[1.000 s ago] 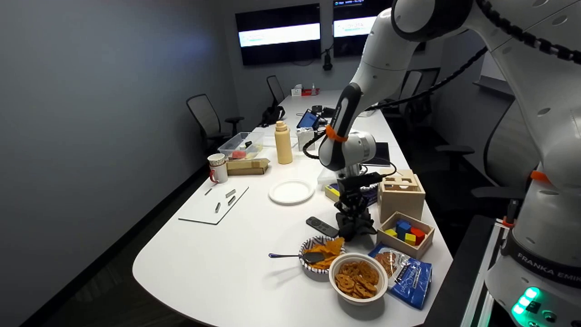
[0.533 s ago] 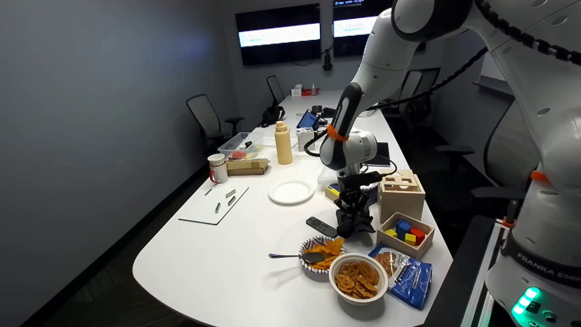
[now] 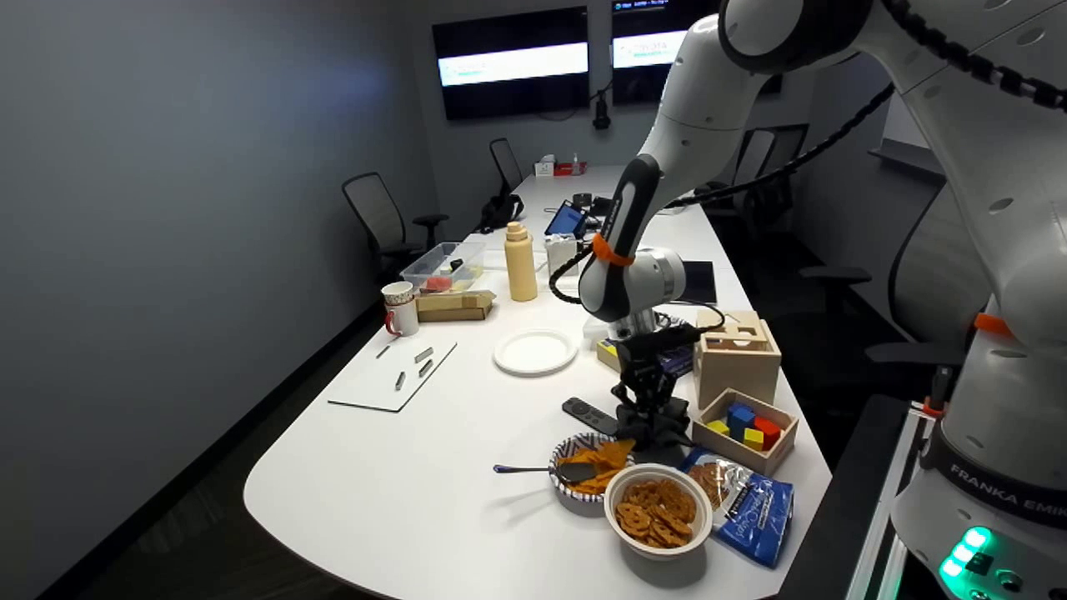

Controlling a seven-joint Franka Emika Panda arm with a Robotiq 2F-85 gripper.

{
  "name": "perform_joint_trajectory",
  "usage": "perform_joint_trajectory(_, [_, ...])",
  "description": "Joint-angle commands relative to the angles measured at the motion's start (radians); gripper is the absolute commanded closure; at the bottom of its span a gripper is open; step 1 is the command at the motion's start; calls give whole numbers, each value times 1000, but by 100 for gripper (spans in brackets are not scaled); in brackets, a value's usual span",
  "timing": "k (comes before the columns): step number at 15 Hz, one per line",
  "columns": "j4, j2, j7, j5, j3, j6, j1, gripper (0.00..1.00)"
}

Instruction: Wipe the table with the black cloth

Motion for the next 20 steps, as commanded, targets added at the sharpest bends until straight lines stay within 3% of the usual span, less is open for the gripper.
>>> perform_joint_trajectory(1, [-63, -60, 45, -36, -40, -15, 30, 98])
perform_joint_trajectory(11, [6, -36, 30, -12, -64, 98, -14, 98])
perform_joint_trajectory(16, [38, -5, 70, -31, -98, 75, -12, 98])
perform_joint_trajectory(20, [58, 15, 52, -24, -84, -3, -21, 98])
